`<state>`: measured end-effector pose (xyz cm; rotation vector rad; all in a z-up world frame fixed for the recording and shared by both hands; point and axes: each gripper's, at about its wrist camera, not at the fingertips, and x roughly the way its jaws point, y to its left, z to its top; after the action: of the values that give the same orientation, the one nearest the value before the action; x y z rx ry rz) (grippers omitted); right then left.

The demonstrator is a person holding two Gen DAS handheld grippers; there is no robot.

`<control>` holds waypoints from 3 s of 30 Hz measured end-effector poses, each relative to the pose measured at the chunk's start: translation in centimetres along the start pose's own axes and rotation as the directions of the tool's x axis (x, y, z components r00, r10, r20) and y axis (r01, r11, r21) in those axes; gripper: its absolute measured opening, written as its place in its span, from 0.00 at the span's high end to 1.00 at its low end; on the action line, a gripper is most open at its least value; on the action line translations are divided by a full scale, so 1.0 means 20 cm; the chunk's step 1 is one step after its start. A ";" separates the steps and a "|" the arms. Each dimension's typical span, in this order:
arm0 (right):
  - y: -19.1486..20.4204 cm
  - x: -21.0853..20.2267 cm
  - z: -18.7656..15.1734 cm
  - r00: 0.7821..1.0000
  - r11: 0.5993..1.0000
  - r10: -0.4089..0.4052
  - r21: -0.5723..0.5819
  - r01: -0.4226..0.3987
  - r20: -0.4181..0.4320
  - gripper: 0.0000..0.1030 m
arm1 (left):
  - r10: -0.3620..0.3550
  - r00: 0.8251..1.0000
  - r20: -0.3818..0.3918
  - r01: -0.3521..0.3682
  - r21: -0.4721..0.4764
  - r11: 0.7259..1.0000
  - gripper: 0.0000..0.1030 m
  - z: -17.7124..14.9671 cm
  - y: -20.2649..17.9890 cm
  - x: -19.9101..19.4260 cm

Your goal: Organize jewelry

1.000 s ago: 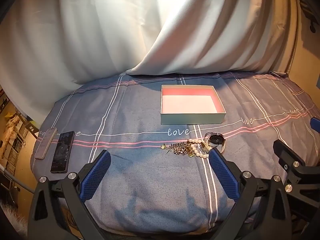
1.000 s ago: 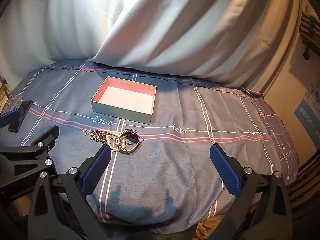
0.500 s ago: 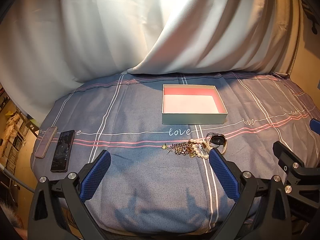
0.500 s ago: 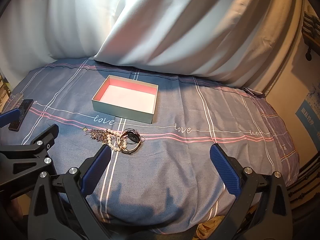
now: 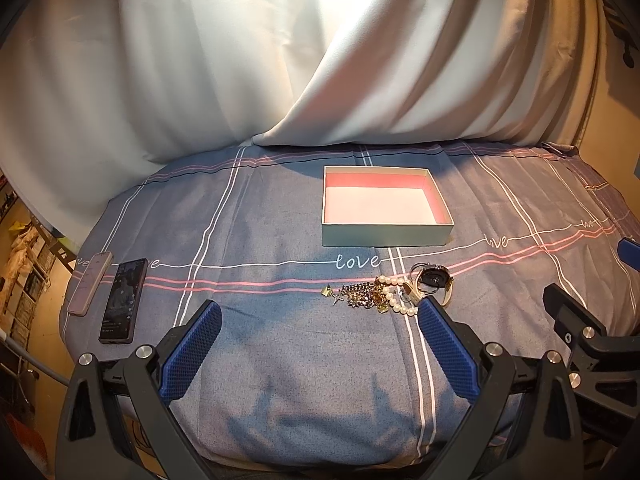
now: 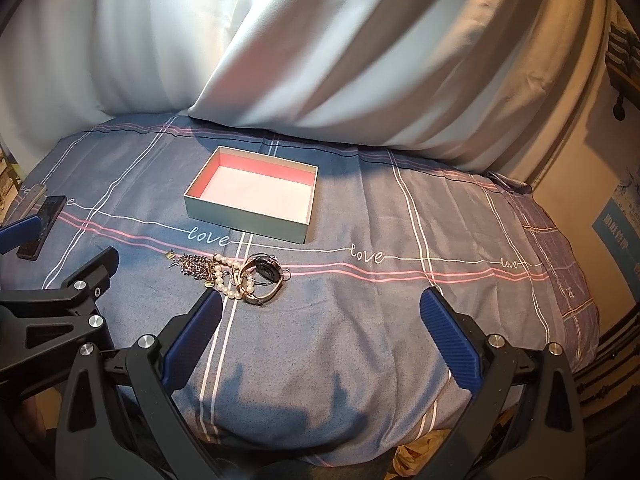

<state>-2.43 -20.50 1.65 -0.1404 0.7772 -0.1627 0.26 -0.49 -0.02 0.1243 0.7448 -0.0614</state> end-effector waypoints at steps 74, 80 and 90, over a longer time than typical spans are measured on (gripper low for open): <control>0.04 0.88 -0.11 0.975 0.994 0.103 -0.023 -0.110 -0.195 0.05 | -0.048 0.969 -0.242 0.057 0.030 0.998 0.25 -0.05 0.13 1.00; 0.02 0.90 -0.10 0.972 0.994 0.111 0.005 -0.113 -0.207 0.05 | -0.047 0.974 -0.220 0.072 0.108 0.992 0.33 -0.05 0.03 1.02; 0.16 1.07 -0.06 0.954 0.989 0.133 -0.027 -0.145 -0.267 0.22 | -0.138 0.966 -0.217 0.158 0.077 0.984 0.93 -0.04 0.01 1.01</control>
<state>12.11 -21.68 -14.44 -0.1085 1.0550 -0.0288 14.53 -0.33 -14.39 0.1658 0.9635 -0.2291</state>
